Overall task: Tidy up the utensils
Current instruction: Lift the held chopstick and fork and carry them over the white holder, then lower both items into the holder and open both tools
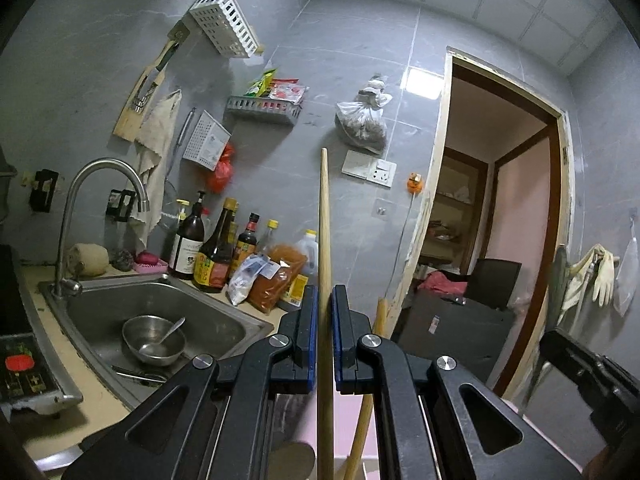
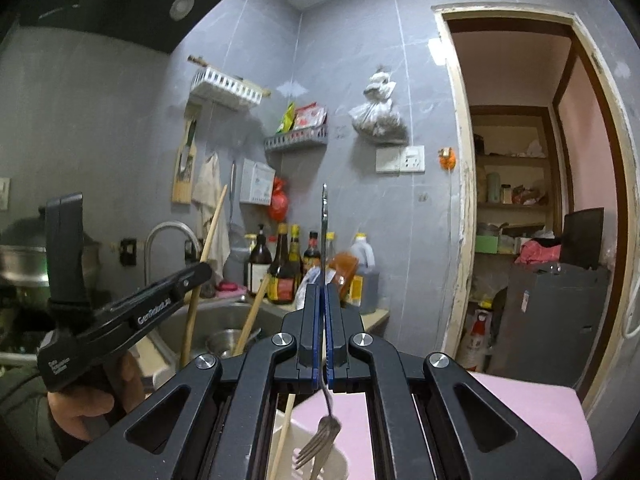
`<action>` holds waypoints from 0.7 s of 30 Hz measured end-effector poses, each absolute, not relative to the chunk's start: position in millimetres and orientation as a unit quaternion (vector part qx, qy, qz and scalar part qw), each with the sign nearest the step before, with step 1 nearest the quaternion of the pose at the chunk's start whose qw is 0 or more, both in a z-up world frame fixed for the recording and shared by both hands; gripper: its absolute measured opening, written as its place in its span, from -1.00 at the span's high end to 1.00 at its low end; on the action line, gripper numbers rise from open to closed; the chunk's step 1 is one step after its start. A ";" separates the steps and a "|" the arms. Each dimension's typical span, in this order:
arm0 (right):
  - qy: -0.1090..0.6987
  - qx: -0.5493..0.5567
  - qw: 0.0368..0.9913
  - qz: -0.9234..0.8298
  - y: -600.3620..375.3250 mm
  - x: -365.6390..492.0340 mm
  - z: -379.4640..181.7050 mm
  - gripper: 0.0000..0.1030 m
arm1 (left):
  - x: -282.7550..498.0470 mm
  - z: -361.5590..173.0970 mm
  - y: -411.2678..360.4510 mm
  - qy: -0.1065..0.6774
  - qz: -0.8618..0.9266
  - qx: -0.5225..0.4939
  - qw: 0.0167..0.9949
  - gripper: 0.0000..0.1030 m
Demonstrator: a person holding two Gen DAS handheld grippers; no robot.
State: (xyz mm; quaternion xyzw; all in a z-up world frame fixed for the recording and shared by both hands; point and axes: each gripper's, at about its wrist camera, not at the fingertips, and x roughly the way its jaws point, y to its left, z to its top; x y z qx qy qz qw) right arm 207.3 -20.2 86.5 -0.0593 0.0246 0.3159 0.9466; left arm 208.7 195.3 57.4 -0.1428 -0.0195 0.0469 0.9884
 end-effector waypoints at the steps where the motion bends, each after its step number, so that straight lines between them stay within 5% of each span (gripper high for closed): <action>1: 0.027 -0.061 0.946 0.317 -18.9 207.3 83.5 0.99 | 208.0 54.8 192.8 -0.021 0.047 -0.139 0.989 0.91; 21: 0.126 -0.034 0.930 0.343 -28.8 219.5 46.6 0.97 | 200.9 23.0 156.1 0.055 0.063 -0.087 0.993 0.91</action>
